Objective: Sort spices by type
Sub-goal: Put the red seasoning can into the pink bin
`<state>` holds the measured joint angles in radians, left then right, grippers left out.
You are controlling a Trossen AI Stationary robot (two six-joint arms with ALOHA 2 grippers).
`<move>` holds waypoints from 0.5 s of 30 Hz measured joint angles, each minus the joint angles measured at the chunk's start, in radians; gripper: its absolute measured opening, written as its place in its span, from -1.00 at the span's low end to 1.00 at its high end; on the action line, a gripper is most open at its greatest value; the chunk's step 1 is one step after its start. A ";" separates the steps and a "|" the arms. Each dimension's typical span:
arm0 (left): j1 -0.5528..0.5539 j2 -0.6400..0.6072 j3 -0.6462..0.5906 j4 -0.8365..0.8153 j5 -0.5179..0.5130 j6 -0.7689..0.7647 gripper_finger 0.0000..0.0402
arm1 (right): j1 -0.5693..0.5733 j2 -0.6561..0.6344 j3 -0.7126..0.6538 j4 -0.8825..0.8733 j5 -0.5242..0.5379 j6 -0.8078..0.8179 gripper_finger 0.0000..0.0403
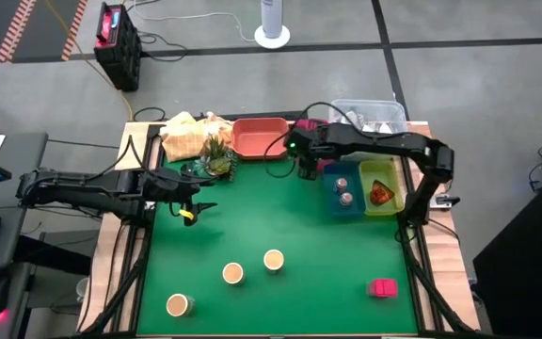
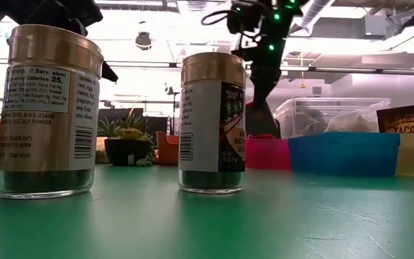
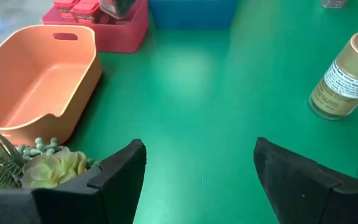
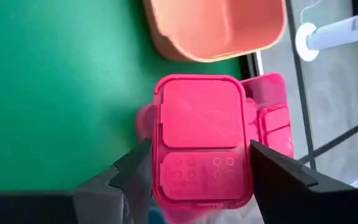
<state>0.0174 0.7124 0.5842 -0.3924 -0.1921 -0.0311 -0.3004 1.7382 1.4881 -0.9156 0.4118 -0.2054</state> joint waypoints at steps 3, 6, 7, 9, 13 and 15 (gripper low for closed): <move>0.000 0.000 0.000 0.003 0.000 0.000 0.42 | -0.033 -0.028 -0.086 0.115 0.000 -0.047 0.21; 0.000 0.000 0.000 0.003 0.000 0.000 0.42 | -0.052 -0.036 -0.133 0.166 -0.006 -0.085 0.21; 0.000 0.000 0.000 0.003 0.000 -0.003 0.42 | -0.058 -0.036 -0.140 0.170 -0.019 -0.098 0.21; 0.000 0.000 0.000 0.003 0.000 -0.008 0.42 | -0.073 -0.034 -0.152 0.176 -0.041 -0.116 0.21; 0.000 0.000 0.000 0.001 0.000 -0.017 0.42 | -0.108 -0.031 -0.195 0.241 -0.152 -0.111 0.24; 0.000 0.000 0.000 -0.004 0.000 -0.020 0.42 | -0.124 -0.031 -0.203 0.241 -0.169 -0.110 0.33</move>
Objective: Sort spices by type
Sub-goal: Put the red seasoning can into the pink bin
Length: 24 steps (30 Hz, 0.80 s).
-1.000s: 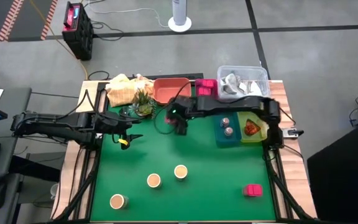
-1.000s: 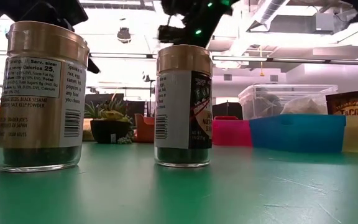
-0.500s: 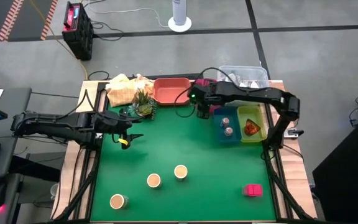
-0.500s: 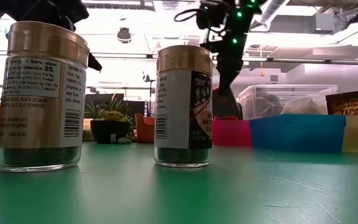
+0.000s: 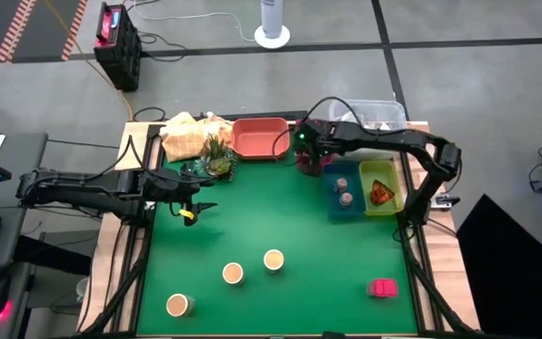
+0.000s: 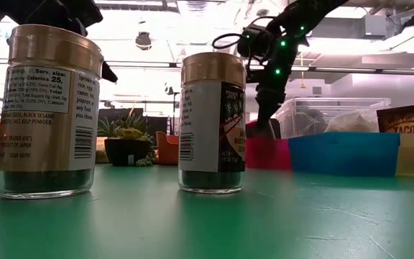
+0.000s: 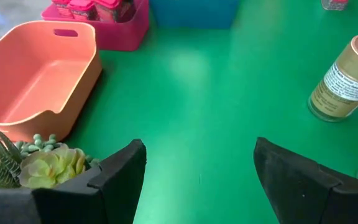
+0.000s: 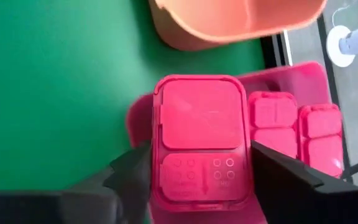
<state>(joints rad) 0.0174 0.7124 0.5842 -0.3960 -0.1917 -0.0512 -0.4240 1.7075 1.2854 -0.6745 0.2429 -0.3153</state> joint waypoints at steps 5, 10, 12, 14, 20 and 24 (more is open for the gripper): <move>0.000 0.000 0.000 -0.013 0.000 -0.005 0.42 | -0.030 -0.001 0.000 -0.001 -0.001 0.008 0.63; 0.000 0.000 0.000 -0.017 0.015 -0.036 0.42 | -0.029 -0.001 0.015 -0.037 -0.001 0.023 0.76; 0.000 0.001 0.000 -0.017 0.055 -0.058 0.42 | -0.011 -0.001 0.044 -0.070 -0.001 0.052 0.76; 0.000 0.009 0.000 -0.017 0.080 -0.086 0.42 | 0.015 -0.020 0.058 -0.091 0.001 0.068 0.75; -0.051 0.027 0.000 -0.056 0.086 -0.163 0.42 | 0.148 -0.165 0.043 -0.107 0.017 0.148 0.64; -0.091 0.027 0.000 -0.058 0.052 -0.167 0.42 | 0.286 -0.275 -0.021 -0.086 0.017 0.259 0.61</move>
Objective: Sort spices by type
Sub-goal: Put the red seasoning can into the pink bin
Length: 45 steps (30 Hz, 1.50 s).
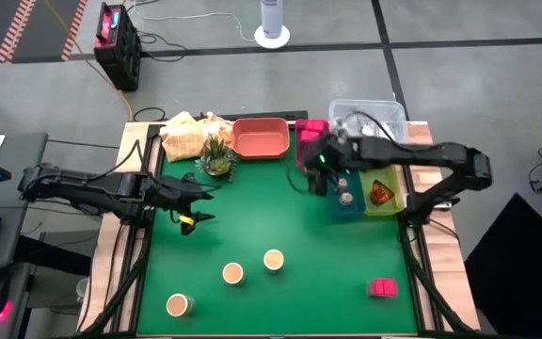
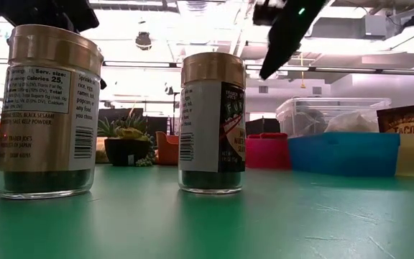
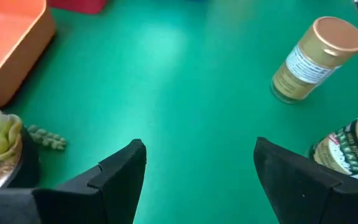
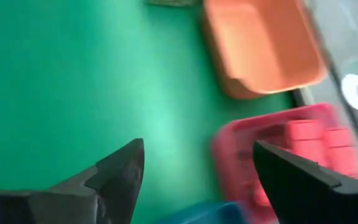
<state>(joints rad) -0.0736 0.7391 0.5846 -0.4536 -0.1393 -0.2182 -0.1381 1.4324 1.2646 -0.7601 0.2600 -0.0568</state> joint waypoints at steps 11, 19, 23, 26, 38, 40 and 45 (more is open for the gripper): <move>-0.017 0.000 0.000 -0.002 -0.034 0.007 0.42 | 0.465 -0.015 -0.057 -0.182 -0.006 0.515 0.61; -0.017 0.000 0.000 0.001 -0.121 0.040 0.42 | 0.730 0.185 0.163 -0.538 -0.088 0.910 0.57; -0.017 0.000 0.000 0.000 -0.155 0.065 0.42 | 0.839 0.271 0.263 -0.611 -0.131 0.997 0.56; -0.017 0.000 0.000 -0.005 -0.157 0.077 0.42 | 0.916 0.310 0.288 -0.635 -0.139 1.065 0.57; -0.017 0.000 0.000 0.002 -0.165 0.074 0.42 | 1.086 0.357 0.284 -0.687 -0.195 1.219 0.95; -0.017 0.000 0.000 0.001 -0.165 0.057 0.42 | 1.101 0.358 0.284 -0.711 -0.195 1.240 0.97; -0.017 0.000 0.000 0.001 -0.165 0.031 0.42 | 1.140 0.357 0.261 -0.724 -0.194 1.289 0.93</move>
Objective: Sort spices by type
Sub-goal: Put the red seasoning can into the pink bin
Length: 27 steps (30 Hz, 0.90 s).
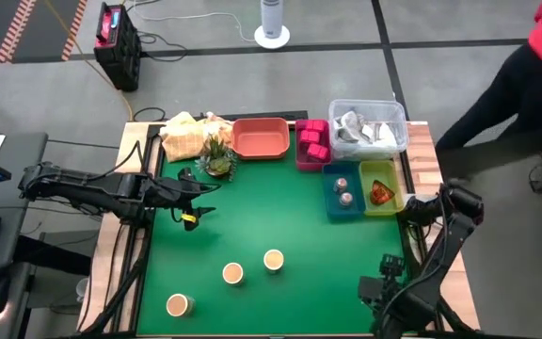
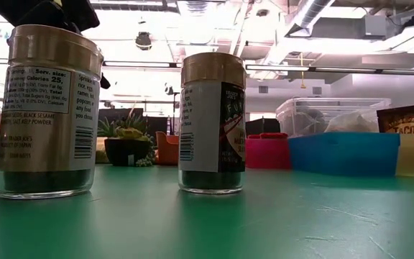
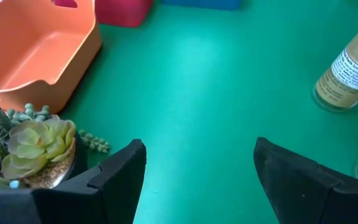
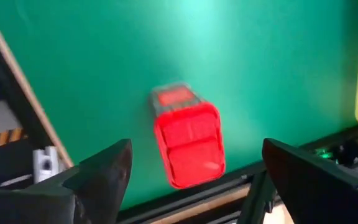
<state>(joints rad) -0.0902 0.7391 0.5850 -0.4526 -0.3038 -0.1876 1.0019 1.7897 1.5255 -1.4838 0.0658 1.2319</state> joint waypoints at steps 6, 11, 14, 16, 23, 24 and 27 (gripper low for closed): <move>0.000 0.000 0.000 0.003 0.000 -0.018 0.42 | 0.060 -0.003 -0.097 0.083 0.000 0.063 0.94; 0.000 0.000 0.000 0.003 0.001 -0.031 0.42 | 0.069 -0.003 -0.153 0.110 0.000 0.064 0.93; 0.000 0.000 0.000 0.003 0.001 -0.039 0.42 | 0.069 -0.003 -0.201 0.162 0.001 0.036 0.93; 0.000 0.000 0.000 0.003 0.002 -0.042 0.42 | 0.066 -0.005 -0.240 0.203 0.000 0.028 0.93; 0.000 0.000 0.000 0.002 0.003 -0.045 0.42 | 0.033 -0.053 -0.347 0.342 0.001 0.021 0.87; 0.000 0.000 0.000 0.002 0.003 -0.046 0.42 | 0.028 -0.061 -0.355 0.345 0.001 0.018 0.83; 0.000 0.000 0.000 0.001 0.003 -0.045 0.42 | 0.015 -0.085 -0.378 0.343 -0.005 -0.014 0.67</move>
<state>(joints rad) -0.0902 0.7387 0.5850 -0.4515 -0.3012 -0.2331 1.0170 1.7048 1.1479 -1.1404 0.0605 1.2182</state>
